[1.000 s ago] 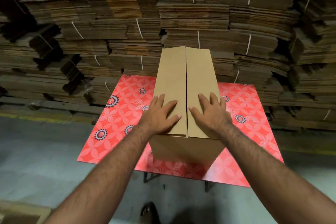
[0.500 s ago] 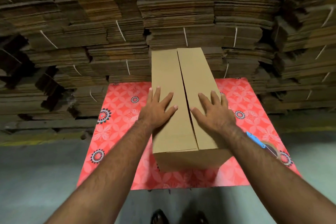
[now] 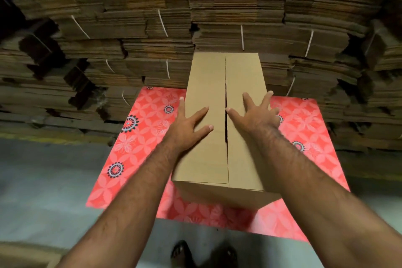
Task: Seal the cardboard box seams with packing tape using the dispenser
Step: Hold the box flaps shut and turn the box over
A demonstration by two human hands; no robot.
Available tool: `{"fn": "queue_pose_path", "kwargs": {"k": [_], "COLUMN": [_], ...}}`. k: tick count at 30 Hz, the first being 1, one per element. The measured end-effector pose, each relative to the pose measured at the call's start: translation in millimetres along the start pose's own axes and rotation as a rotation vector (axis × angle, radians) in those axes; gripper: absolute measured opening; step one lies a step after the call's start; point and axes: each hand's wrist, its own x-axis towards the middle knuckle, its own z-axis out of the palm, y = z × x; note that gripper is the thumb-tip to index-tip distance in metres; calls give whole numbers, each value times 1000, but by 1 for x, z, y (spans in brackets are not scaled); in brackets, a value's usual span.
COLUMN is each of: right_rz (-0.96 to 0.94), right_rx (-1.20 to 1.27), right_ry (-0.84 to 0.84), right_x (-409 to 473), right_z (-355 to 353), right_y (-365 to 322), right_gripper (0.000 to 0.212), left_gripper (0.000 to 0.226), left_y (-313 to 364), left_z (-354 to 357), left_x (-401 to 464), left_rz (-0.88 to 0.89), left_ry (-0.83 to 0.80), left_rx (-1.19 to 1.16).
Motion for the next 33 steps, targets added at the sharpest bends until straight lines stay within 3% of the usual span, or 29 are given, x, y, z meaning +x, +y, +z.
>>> {"fn": "queue_pose_path", "kwargs": {"k": [3, 7, 12, 18, 21, 28, 31, 33], "right_rz": [35, -67, -126, 65, 62, -266, -344, -346], "right_rx": [66, 85, 124, 253, 289, 122, 60, 2], "right_ry": [23, 96, -19, -84, -54, -157, -205, -203], "right_x": [-7, -10, -5, -17, -17, 27, 46, 52], "right_z": [0, 0, -15, -8, -8, -64, -81, -75], "right_y": [6, 29, 43, 57, 55, 22, 6, 1], "right_gripper": [89, 89, 91, 134, 125, 106, 115, 113], "left_gripper": [73, 72, 72, 86, 88, 69, 70, 58], "left_y": [2, 20, 32, 33, 35, 29, 29, 31], "left_z": [-3, 4, 11, -17, -22, -14, -2, -3], "left_x": [0, -7, -11, 32, 33, -16, -34, -36], "left_rz": [-9, -71, -141, -191, -214, -251, -243, -230], "left_ry": [38, 40, 57, -53, -77, 172, 188, 182], "left_rx": [-38, 18, 21, 63, 139, 76, 30, 118]}}
